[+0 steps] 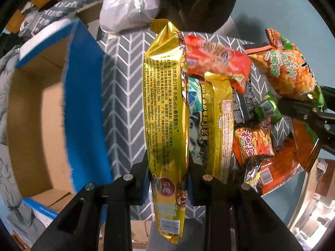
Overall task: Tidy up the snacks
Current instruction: 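Close left tool on gold wafer bar while right tool grasps orange-green chip bag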
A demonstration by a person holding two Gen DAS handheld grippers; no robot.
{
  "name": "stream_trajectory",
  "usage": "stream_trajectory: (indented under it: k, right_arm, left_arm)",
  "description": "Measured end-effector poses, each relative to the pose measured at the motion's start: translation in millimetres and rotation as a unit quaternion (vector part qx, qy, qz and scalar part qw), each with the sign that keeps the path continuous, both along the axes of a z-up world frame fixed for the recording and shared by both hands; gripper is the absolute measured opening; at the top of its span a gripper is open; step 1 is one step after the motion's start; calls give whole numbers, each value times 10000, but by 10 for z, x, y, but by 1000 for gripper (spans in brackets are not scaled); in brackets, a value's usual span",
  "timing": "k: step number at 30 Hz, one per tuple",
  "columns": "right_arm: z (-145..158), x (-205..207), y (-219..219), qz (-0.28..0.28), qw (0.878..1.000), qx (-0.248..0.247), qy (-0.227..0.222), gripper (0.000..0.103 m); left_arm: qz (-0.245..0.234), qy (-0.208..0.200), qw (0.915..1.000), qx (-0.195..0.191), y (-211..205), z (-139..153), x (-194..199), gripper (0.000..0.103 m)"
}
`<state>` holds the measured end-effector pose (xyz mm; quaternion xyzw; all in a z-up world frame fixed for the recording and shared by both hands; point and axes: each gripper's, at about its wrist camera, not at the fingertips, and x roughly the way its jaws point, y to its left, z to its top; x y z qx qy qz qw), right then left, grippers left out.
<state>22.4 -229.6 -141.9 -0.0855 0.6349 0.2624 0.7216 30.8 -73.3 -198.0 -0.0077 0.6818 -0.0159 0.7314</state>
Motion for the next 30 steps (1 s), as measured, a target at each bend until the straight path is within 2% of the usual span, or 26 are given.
stream_trajectory:
  k: [7,15,21,30]
  right_arm:
    - [261,-69,241,11,9997,235,-84,33]
    - [477,-141,639,157,9987,449,-181,33]
    - [527,-151,946,346,9973,604,-221,33]
    - [527,-175,1548,627,9948,765,-237,33]
  left_arm:
    - [27,-184,9998,-7,234,387,-105,28]
    - [265,-315,9991,-40,528,675,-210,28]
    - [494,-413,9979,-64,807,772,-279,28]
    - [760,-479,9959,110,1317,856,-390,28]
